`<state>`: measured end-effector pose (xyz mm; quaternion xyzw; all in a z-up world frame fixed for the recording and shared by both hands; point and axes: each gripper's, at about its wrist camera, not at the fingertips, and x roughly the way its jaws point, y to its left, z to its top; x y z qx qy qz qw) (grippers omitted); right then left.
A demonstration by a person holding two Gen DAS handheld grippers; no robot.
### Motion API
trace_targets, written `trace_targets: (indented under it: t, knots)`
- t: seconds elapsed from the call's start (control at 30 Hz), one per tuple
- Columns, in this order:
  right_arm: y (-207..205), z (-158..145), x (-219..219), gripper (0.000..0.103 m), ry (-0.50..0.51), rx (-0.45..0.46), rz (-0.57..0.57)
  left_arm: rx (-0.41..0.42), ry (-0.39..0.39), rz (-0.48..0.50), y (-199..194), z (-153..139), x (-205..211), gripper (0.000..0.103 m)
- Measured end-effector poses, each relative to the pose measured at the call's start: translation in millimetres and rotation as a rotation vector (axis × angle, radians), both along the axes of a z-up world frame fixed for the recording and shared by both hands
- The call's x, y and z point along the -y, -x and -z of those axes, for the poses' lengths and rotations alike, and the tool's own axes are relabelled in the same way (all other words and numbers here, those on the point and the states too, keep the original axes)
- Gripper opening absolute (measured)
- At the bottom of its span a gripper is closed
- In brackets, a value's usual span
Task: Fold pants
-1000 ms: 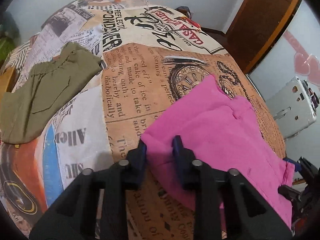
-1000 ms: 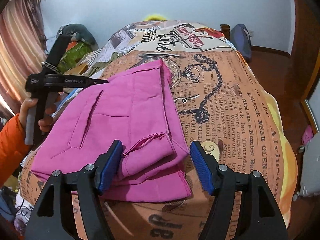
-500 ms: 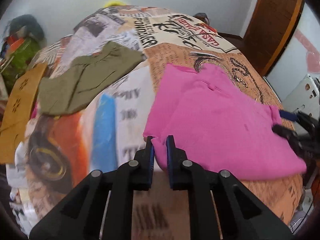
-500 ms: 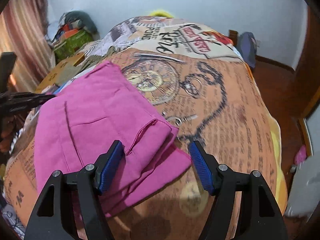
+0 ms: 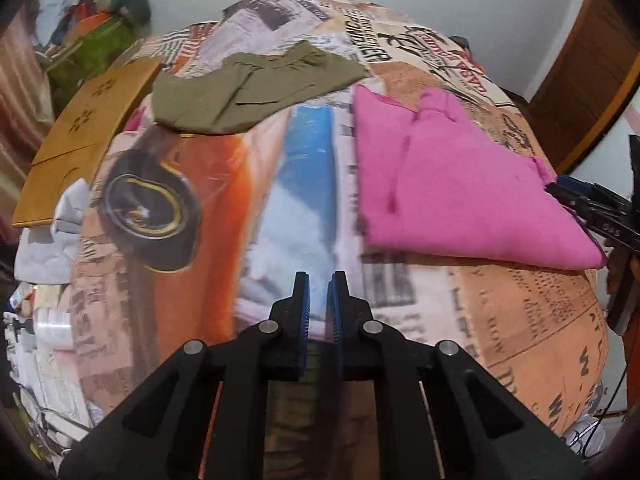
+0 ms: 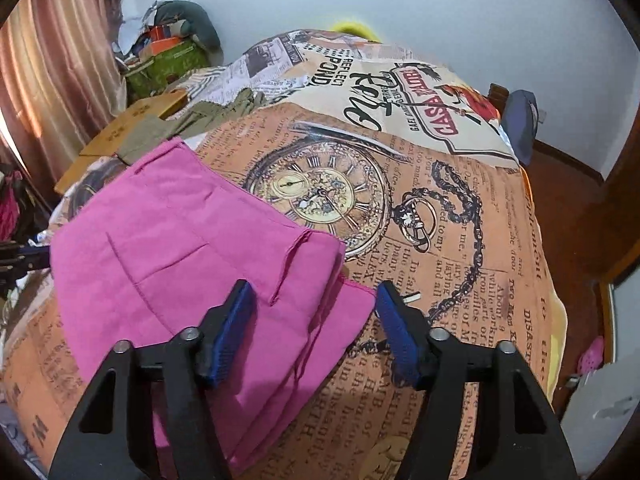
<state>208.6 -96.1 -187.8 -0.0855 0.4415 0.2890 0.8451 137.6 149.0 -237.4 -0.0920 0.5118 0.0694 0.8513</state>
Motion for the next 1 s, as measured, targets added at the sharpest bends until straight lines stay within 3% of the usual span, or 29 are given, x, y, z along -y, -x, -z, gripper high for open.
trace_targets:
  t: [0.2, 0.33, 0.47, 0.57, 0.63, 0.77, 0.87, 1.0]
  knots:
    - [17, -29, 9, 0.054, -0.08, 0.025, 0.013, 0.112, -0.049, 0.071, -17, -44, 7, 0.01]
    - [33, -38, 10, 0.054, -0.133, 0.008, 0.011, 0.14, -0.018, 0.163, -44, -58, 27, 0.01]
    - [47, -17, 2, 0.054, -0.117, -0.064, -0.028, 0.124, -0.001, 0.238, -61, -49, 53, 0.01]
    - [51, 3, 0, 0.053, -0.083, -0.07, -0.044, 0.081, 0.017, 0.273, -67, -32, 68, 0.01]
    - [44, 7, 4, 0.053, -0.104, -0.091, -0.038, 0.061, 0.005, 0.267, -67, -20, 71, 0.011]
    - [26, 10, 4, 0.054, -0.047, -0.056, -0.019, 0.048, 0.053, 0.234, -65, -11, 64, 0.013]
    - [11, 13, 7, 0.054, -0.068, -0.096, -0.015, 0.04, 0.045, 0.229, -65, -12, 60, 0.014]
    - [5, 4, 10, 0.054, -0.074, -0.063, -0.008, 0.053, 0.031, 0.224, -75, -25, 52, 0.014]
